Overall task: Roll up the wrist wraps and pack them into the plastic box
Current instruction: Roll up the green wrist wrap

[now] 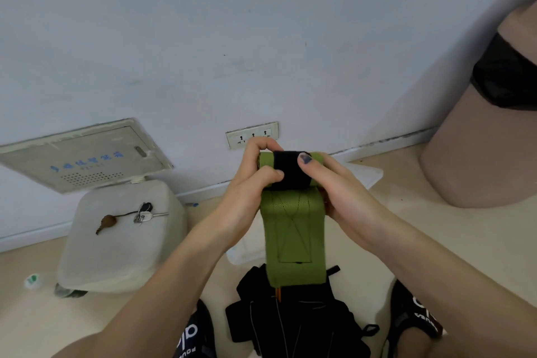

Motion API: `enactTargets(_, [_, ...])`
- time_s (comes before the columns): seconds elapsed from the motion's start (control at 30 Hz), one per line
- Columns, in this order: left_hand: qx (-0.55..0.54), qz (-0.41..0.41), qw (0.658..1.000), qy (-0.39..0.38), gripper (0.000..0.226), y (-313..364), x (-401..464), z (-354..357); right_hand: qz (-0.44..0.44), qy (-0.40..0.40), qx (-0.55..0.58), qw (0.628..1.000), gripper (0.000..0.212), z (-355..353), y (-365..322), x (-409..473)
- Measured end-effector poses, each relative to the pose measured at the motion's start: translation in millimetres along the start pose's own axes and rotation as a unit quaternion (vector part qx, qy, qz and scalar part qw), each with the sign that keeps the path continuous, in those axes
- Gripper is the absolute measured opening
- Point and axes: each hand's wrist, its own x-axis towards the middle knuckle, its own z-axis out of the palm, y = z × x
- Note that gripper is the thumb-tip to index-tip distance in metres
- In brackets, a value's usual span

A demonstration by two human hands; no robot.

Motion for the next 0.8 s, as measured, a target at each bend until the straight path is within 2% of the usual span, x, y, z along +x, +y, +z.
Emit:
enactTargets(0.13, [0.024, -0.053, 0.998, 0.005, 0.019, -7.0, 0.4, 5.0, -0.001, -0.002, 0.016, 1.000, 0.032, -2.5, 3.6, -0.7])
enactTargets(0.2, [0.035, -0.071, 0.995, 0.058, 0.030, -9.6, 7.4, 4.0, -0.011, -0.013, 0.013, 1.000, 0.025, -2.8, 4.4, -1.0])
enactTargets(0.27, [0.048, -0.064, 0.994, 0.071, 0.039, -10.9, 10.9, -1.6, -0.022, -0.023, 0.015, 0.999, 0.022, -1.6, 4.3, -1.6])
enactTargets(0.37, [0.009, -0.078, 0.996, 0.038, 0.026, -4.3, 4.2, -0.7, -0.033, -0.033, 0.019, 0.999, 0.021, -0.5, 3.9, -1.8])
enactTargets(0.5, [-0.057, -0.078, 0.995, 0.030, 0.022, -1.4, 0.0, 1.4, -0.031, -0.042, 0.025, 0.998, 0.021, -0.7, 2.1, -0.4])
enactTargets(0.6, [-0.058, -0.087, 0.994, 0.023, 0.022, -2.1, -1.5, 2.2, -0.022, -0.030, 0.012, 0.999, 0.024, 0.7, 4.2, 1.8])
enactTargets(0.8, [-0.044, -0.072, 0.996, 0.028, 0.029, -0.2, -1.8, 2.6, -0.080, -0.001, -0.005, 0.997, 0.011, 0.2, 4.4, 1.8])
